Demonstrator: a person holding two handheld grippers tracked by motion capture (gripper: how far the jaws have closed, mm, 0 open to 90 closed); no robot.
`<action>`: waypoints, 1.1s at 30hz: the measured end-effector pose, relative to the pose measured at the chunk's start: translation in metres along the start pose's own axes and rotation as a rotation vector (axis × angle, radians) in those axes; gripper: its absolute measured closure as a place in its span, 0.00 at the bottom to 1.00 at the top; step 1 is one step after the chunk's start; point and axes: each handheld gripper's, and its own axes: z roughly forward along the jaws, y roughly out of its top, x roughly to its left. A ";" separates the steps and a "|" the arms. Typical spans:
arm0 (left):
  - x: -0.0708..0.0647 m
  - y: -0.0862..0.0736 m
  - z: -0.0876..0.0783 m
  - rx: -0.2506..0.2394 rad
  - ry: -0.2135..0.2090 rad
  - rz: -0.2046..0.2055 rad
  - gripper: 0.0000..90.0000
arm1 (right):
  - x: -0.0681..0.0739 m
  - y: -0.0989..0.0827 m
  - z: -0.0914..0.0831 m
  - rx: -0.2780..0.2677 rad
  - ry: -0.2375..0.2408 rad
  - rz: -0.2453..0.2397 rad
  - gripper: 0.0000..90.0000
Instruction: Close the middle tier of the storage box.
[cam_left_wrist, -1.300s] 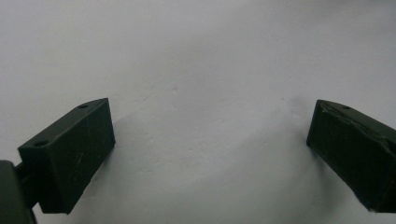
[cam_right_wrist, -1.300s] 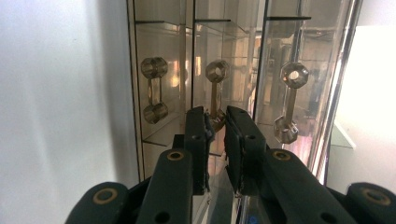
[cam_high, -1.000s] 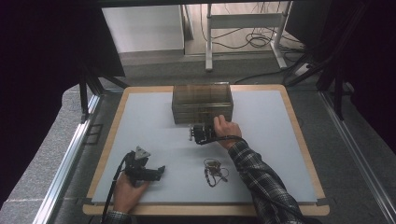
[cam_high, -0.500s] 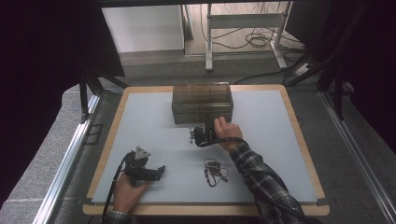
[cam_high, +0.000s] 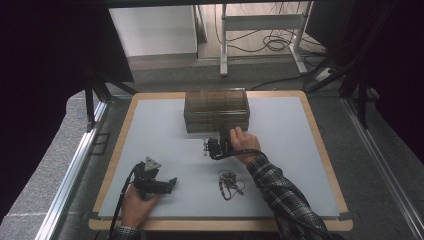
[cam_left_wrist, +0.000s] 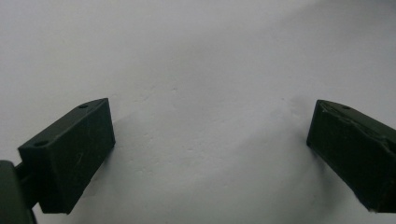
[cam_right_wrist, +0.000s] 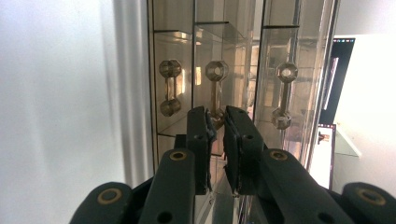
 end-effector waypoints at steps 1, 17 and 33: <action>0.000 0.000 0.000 0.000 0.000 0.000 0.01 | 0.000 0.000 -0.001 0.003 0.005 -0.003 0.89; 0.000 0.000 0.000 0.000 0.000 0.000 0.01 | 0.003 0.000 -0.008 -0.008 0.001 -0.004 0.88; 0.000 0.000 0.000 0.000 0.000 0.000 0.01 | 0.002 -0.002 -0.012 -0.022 0.013 0.052 0.85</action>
